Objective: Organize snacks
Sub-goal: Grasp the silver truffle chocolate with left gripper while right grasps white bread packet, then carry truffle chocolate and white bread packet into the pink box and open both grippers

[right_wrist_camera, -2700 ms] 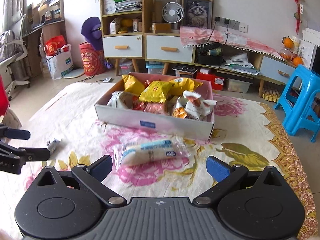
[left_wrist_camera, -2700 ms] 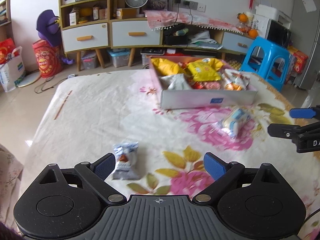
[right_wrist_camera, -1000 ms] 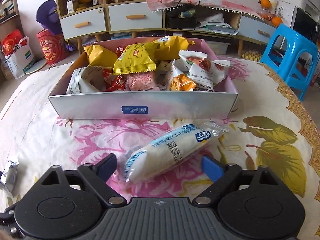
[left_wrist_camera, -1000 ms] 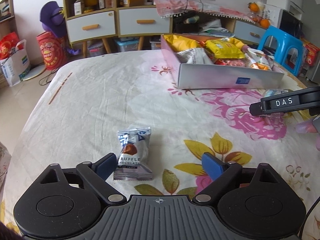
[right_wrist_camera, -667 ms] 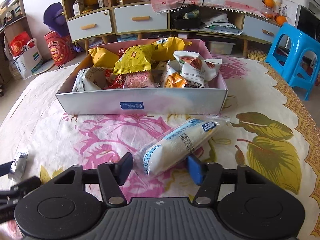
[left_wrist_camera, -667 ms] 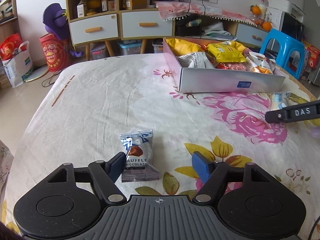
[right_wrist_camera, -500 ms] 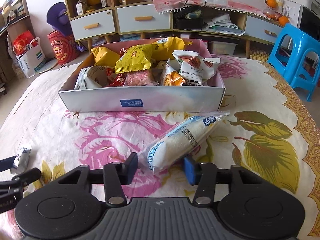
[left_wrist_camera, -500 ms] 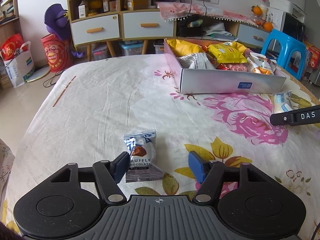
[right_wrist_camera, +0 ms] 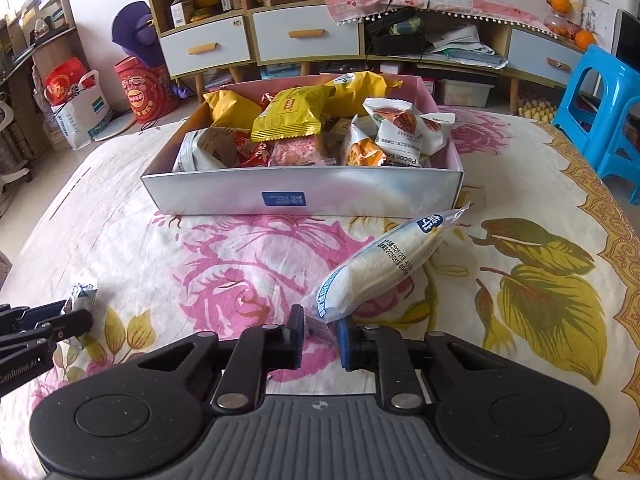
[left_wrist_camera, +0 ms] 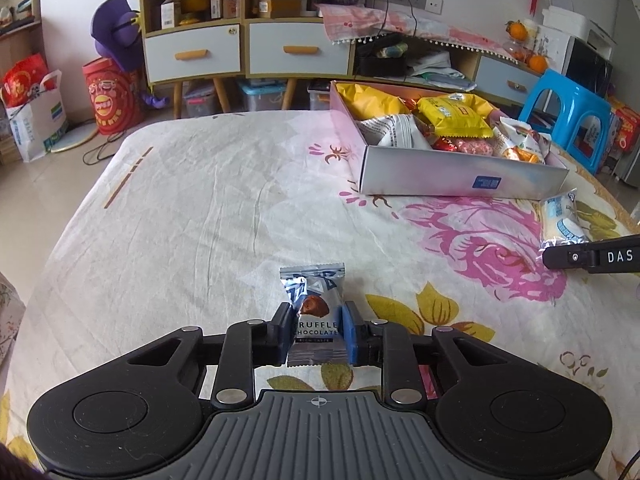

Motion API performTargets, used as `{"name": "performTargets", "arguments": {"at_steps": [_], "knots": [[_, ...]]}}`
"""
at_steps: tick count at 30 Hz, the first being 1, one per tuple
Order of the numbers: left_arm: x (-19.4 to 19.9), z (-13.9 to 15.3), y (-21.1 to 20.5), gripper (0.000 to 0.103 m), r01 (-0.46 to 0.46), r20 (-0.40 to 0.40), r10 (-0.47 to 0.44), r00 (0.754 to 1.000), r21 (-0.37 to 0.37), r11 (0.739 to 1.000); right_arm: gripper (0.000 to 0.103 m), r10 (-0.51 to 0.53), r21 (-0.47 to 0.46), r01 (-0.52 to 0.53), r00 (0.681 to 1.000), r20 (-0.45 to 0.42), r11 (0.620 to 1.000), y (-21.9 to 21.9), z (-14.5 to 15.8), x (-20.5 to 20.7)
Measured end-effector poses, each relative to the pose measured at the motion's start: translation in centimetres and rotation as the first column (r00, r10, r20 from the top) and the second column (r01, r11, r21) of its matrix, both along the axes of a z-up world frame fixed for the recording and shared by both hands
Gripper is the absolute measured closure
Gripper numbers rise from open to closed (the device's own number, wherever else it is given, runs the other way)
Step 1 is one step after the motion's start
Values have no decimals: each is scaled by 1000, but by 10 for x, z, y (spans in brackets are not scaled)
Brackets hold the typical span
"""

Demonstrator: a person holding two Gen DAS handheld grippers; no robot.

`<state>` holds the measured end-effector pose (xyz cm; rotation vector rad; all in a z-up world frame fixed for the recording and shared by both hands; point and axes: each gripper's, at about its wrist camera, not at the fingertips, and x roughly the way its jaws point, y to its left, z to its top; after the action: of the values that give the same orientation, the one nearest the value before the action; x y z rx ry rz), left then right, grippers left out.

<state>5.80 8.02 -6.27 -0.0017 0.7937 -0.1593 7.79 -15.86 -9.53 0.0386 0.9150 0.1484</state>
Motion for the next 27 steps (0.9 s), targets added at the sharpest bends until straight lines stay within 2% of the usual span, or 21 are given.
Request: {"name": "performTargets", "arguments": {"at_steps": [7,15,27], "knots": [[-2,7,-4,82,14,10,-14,1000,-19,1000,103,-5,67,7,1000,-25,998,-7,5,-1],[-3,14,-12,82,42,16,-41,999,-51,998,103,-37,91,39,999,-23,995,-26,10,-4],[-1,38,-28,82,70,62,-63,996,-109,992,103,-1,191,-11,998,63,982,-35,45,-15]]}}
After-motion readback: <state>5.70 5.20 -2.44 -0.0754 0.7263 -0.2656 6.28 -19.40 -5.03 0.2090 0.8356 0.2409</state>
